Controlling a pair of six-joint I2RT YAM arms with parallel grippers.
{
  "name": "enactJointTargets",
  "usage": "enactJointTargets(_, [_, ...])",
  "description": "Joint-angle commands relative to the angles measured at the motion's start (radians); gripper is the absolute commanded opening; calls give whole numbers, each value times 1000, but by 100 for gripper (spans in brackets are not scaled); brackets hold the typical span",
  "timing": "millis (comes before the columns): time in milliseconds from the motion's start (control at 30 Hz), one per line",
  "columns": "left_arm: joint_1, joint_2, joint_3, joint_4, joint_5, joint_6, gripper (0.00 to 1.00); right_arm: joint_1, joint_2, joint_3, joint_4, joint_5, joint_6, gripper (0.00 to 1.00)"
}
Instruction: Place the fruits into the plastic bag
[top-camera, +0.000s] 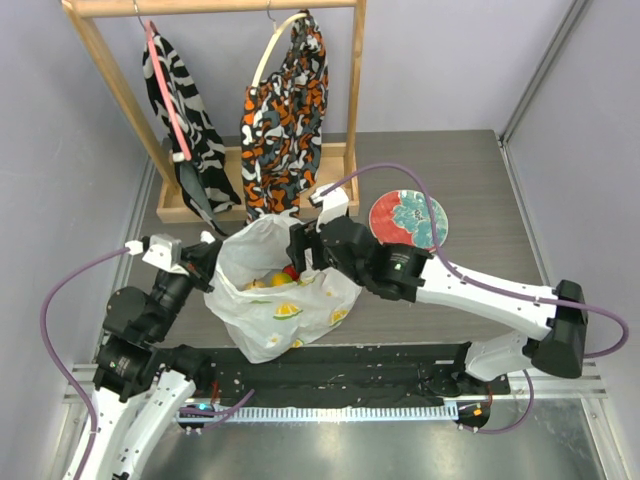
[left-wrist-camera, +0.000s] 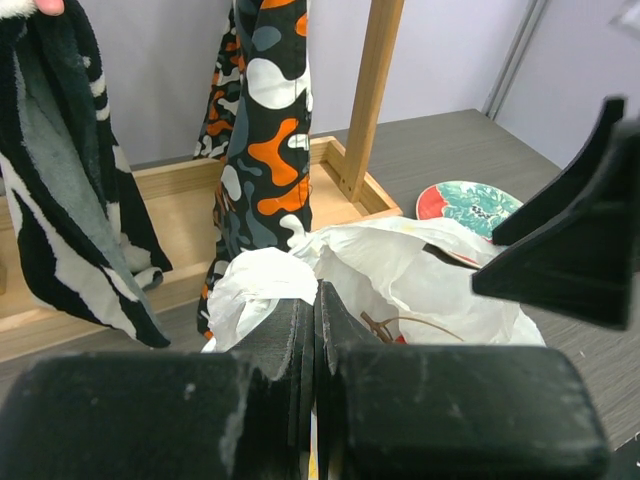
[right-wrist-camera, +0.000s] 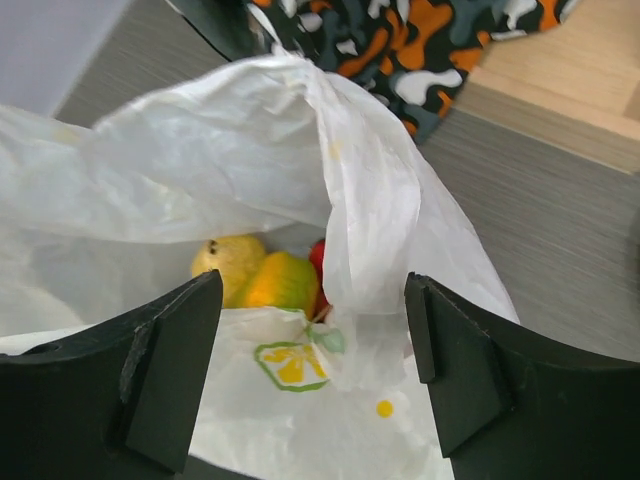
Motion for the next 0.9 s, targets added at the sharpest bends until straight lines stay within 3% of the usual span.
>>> enactJointTargets(0, [-3,9,7,17,0,6,0,-13,53,34,-39,101,-17,81])
enactJointTargets(100, [-3,10,7,16,3,4,0,-44,101,43,-36,68,-17,79])
enactJointTargets(167, [-3,10,7,17,3,4,0,-58,127,49,-36,55,-18,71])
enactJointTargets(200, [-3,10,7,20,3,6,0,-62,132,50,-36,52,-17,55])
enactJointTargets(267, [-3,16,4,23,-6,6,0,-66,113,61,-39,39,-18,33])
enactJointTargets(300, [-3,24,4,34,-12,10,0,-67,103,69,-42,37,-24,14])
enactJointTargets(367, [-3,67,16,56,-38,15,0,-66,75,125,-81,54,-49,3])
enactJointTargets(533, [-3,273,222,137,-49,20,0,-66,-8,402,-215,118,-176,1])
enactJointTargets(633, [-3,428,453,160,3,18,0,-66,-54,513,-252,123,-212,1])
enactJointTargets(700, [-3,524,596,160,46,17,0,-64,-75,543,-263,127,-221,1])
enactJointTargets(867, [-3,599,682,163,91,15,0,-66,-155,503,-273,201,-228,1])
